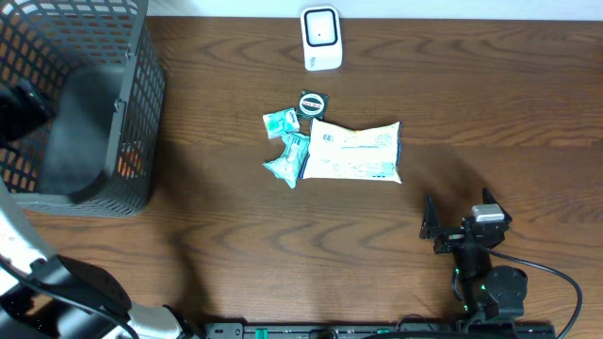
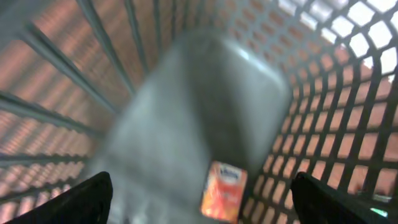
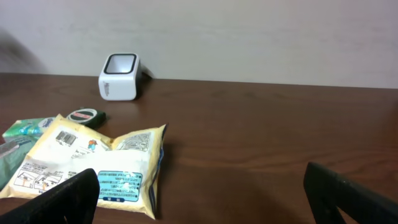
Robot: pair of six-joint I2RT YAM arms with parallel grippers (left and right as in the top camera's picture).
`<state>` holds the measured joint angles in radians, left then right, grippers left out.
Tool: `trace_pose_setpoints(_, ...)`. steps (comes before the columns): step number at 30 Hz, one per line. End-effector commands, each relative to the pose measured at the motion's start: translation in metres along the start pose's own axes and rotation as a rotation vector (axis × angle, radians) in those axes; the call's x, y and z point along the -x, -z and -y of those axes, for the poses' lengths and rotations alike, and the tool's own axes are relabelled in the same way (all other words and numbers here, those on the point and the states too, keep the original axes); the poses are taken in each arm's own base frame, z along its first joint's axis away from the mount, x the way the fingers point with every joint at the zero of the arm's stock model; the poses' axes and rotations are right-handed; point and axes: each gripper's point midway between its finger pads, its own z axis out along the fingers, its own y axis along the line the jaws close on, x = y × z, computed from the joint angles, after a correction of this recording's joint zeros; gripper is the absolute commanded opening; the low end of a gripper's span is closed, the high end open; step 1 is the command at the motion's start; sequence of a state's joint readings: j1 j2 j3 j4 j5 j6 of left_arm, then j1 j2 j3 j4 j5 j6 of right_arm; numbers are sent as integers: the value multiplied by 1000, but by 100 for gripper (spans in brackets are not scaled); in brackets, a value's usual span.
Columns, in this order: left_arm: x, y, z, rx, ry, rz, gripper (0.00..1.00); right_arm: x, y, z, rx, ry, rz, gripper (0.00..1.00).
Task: Scan the item barcode
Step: 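Reach into the basket and grasp the orange Kleenex tissue pack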
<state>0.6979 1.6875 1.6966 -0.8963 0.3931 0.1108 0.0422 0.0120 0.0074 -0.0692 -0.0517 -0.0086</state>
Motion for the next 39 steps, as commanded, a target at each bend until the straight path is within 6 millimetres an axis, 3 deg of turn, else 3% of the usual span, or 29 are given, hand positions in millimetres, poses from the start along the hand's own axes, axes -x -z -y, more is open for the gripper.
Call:
trace_pose_setpoints(1, -23, -22, 0, -52, -15, -119, 91, 0, 0, 1, -7, 7, 0, 99)
trace_pose_setpoints(10, -91, -63, -12, -108, -38, -431, 91, 0, 0, 1, -7, 7, 0, 99)
trace_pose_setpoints(16, -118, -79, -14, -156, -65, -549, 90, 0, 0, 1, -7, 7, 0, 99)
trace_pose_setpoints(20, -130, -86, -3, -263, -106, -589, 91, 0, 0, 1, -7, 7, 0, 99)
trace_pose_setpoints(30, -147, -100, 5, -306, -154, -659, 90, 0, 0, 1, -7, 7, 0, 99)
trace_pose_setpoints(39, -143, -114, 7, -300, -190, -630, 90, 0, 0, 1, -7, 7, 0, 99)
